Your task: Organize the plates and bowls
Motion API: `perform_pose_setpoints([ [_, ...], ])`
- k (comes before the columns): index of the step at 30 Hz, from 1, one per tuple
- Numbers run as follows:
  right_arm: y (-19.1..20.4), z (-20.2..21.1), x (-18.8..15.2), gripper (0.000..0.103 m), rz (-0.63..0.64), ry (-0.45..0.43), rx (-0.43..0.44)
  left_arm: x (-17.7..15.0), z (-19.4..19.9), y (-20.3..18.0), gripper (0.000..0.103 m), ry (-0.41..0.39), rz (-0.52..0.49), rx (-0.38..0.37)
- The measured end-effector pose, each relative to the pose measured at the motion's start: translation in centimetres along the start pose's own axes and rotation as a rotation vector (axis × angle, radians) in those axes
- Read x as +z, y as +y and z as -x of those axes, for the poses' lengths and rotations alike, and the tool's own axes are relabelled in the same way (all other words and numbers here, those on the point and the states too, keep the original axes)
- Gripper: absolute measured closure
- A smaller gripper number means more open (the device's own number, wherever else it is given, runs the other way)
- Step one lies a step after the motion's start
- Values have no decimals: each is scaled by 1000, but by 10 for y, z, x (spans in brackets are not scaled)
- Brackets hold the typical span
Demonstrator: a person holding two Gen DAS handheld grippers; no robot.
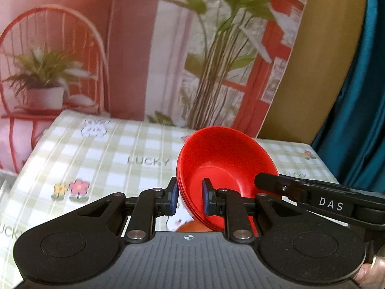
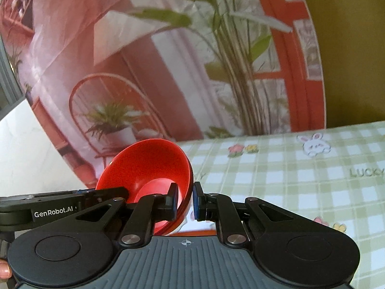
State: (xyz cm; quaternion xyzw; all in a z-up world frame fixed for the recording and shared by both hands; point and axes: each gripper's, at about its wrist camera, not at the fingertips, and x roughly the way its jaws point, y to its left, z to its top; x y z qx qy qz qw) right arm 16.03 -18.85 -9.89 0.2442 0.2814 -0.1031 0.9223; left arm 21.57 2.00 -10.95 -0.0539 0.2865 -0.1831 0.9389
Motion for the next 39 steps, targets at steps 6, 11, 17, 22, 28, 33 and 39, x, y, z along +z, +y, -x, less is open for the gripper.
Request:
perform_pose_setpoints([
  [6,-5,-1,-18,90,-19,45,-18,-23,-10,7,82,57,32,-21],
  [11,-14,-4,-33,90,-41,86,-40,-43,-18,7,82,107,48,-33],
  [17,-23,-8,-48,90,-67,129,-51,-60,-26,8,82,157,53,-29],
  [22,-27,-12,-55,90,-75,151,-54,-68,-30,9,82,177,51,-22],
  [28,-28,-15,-59,90,-81,167,-52,-71,-32,9,82,186,48,-6],
  [33,-28,-18,-62,90,-78,180,-46,-72,-33,8,82,188,42,11],
  [39,-27,-19,-65,90,-76,187,-45,-71,-32,8,82,184,35,22],
])
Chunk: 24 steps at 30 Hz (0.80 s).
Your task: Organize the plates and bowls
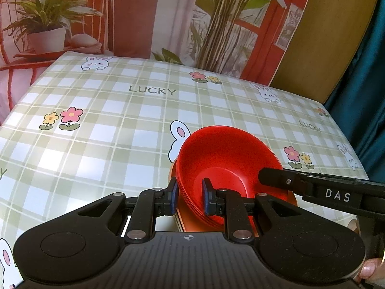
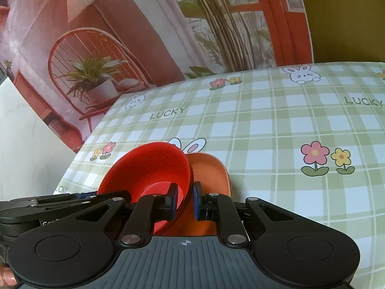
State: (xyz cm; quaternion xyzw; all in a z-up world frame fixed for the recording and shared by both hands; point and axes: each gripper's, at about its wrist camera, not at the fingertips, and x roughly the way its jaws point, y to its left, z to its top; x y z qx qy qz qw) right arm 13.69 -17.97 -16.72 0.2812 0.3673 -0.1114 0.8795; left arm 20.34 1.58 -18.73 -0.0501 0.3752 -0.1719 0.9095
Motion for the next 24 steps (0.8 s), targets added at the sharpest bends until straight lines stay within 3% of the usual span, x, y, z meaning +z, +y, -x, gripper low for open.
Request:
perform_pose_setpoints([
  [12,4,0,-3,86,20,11,15,-1,2,0,82,-7,10,43],
  [18,7,14,-1,82,44,-24,8,1,8,-2,81,-33,-10,63],
  [20,8,18,-1,81,54,-32,3,1,10,-2,78,-37,-9,60],
  [22,9,22,-1,80,64,-38,-6,0,13,-3,65,-47,-13,60],
  [24,10,25,-1,79,71,-43,-14,-1,17,-5,60,-59,-17,59],
])
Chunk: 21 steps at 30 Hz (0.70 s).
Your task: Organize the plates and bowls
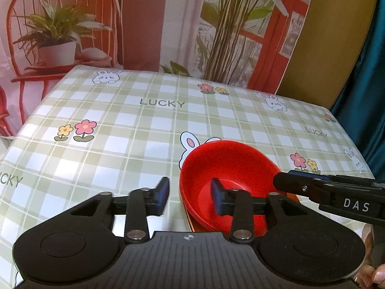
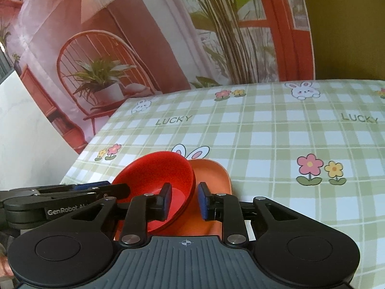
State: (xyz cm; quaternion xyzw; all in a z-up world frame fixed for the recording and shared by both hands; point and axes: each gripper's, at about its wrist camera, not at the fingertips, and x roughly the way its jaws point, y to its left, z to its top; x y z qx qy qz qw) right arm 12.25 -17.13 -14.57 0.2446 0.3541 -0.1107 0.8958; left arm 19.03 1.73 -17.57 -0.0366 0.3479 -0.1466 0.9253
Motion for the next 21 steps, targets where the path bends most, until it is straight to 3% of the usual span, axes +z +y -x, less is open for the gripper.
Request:
perform_pose_setpoints([
  [2,1,5,-1,77,7,-6,-9,-1,3,-1,58,-4,-4,-4],
  [4,2,9,-1,75,15,-12,-19,-3,7,-2,44,-11,-4,-9],
  [8,5,19,-2,69,34,-28,-37,-4,16,-2,33,-35,-1,-18],
  [13,12,35,-1,43,60,-57,-50,-4,30,-1,19,-68,2,-53],
  [18,20,52,1,11,87,-78,-49,-3,46,-3,16,-107,-14,-62],
  [21,28,63,2,4,110,-91,-64,-3,58,-3,15,-132,-26,-76],
])
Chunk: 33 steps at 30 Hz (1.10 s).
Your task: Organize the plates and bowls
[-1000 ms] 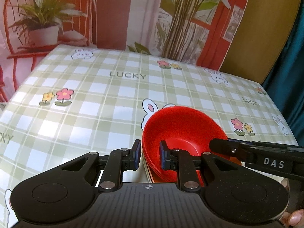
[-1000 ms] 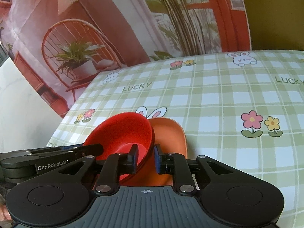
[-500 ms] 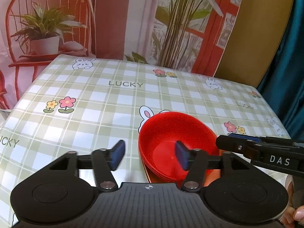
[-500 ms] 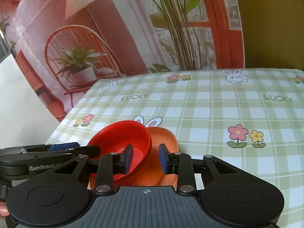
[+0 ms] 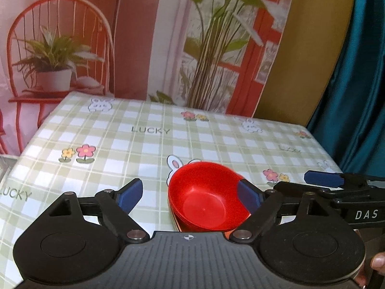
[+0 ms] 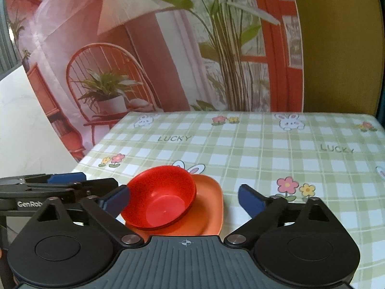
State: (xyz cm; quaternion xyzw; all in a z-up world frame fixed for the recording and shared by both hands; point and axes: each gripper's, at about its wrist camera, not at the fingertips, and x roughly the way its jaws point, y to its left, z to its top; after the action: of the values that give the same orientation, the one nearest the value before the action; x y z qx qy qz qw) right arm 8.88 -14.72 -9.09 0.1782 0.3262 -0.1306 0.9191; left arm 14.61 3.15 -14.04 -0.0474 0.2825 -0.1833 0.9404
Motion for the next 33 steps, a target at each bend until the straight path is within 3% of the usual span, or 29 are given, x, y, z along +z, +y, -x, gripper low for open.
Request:
perform_pose_setpoints([
  [13,22,71,27,1,63,-145,-51,28,79,-13,11,-200,-69,38],
  [23,20,131,68,0,60,-281,-86,63,135,-27,10,-329,-119,141],
  [33,19,167,84,0,68,-355,-99,79,166,-46,10,-423,-129,140],
])
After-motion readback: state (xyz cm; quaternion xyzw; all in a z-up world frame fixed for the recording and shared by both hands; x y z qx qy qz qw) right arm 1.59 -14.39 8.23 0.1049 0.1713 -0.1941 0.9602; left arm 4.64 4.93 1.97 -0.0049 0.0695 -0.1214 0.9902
